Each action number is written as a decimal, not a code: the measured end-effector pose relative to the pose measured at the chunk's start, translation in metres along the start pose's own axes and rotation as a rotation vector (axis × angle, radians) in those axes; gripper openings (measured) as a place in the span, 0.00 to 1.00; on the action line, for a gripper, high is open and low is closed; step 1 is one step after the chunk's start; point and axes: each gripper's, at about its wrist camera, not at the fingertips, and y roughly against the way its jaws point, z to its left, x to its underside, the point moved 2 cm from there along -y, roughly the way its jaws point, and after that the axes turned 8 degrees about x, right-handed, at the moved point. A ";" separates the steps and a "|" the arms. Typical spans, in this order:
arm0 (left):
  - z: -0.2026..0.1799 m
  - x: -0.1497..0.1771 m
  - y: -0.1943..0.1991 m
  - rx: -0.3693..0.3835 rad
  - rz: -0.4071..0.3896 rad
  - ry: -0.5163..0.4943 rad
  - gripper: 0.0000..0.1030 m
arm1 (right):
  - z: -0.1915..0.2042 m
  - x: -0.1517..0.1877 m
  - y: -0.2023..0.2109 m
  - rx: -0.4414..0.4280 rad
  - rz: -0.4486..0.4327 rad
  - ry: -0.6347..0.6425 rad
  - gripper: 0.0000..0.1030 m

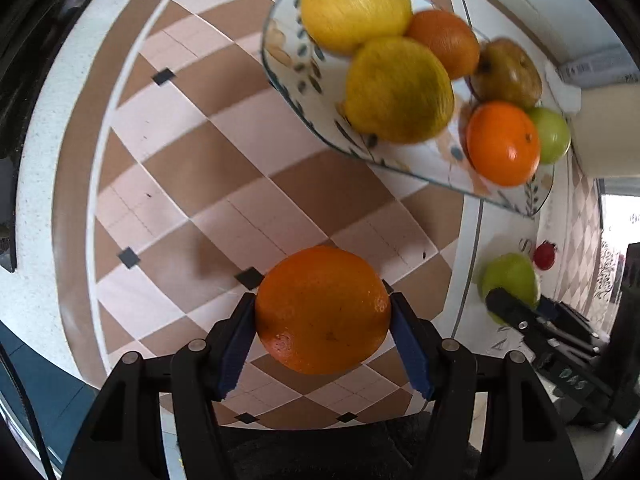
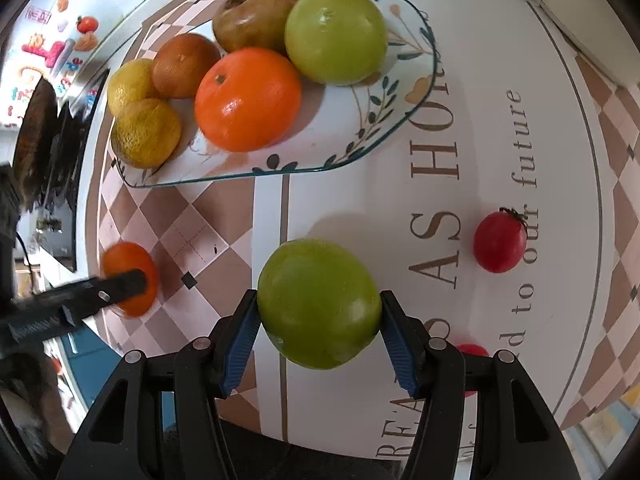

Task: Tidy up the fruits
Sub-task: 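Carry the orange and green apple onto the plate and open both tools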

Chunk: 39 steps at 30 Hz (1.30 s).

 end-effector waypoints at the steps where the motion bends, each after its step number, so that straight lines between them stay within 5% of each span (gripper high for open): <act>1: -0.002 0.001 -0.004 -0.008 0.004 -0.007 0.61 | 0.000 0.001 -0.001 -0.007 0.003 -0.009 0.61; 9: -0.017 0.007 -0.013 -0.048 -0.019 -0.041 0.61 | -0.001 0.000 -0.001 0.016 -0.022 -0.011 0.67; 15: -0.015 0.007 -0.010 -0.043 -0.016 -0.048 0.61 | 0.013 0.002 0.002 0.122 -0.118 0.063 0.60; 24: -0.048 0.000 0.055 0.043 -0.089 -0.107 0.61 | 0.004 0.000 0.039 0.030 -0.194 0.008 0.59; 30: -0.086 -0.052 0.105 0.077 -0.169 -0.182 0.61 | -0.002 -0.029 0.051 0.038 -0.248 -0.032 0.59; 34: -0.091 -0.102 0.120 0.000 -0.204 -0.230 0.61 | -0.006 -0.048 0.044 0.062 -0.256 -0.040 0.59; 39: -0.094 -0.155 0.096 -0.097 -0.157 -0.254 0.61 | -0.012 -0.064 0.043 0.064 -0.256 -0.042 0.60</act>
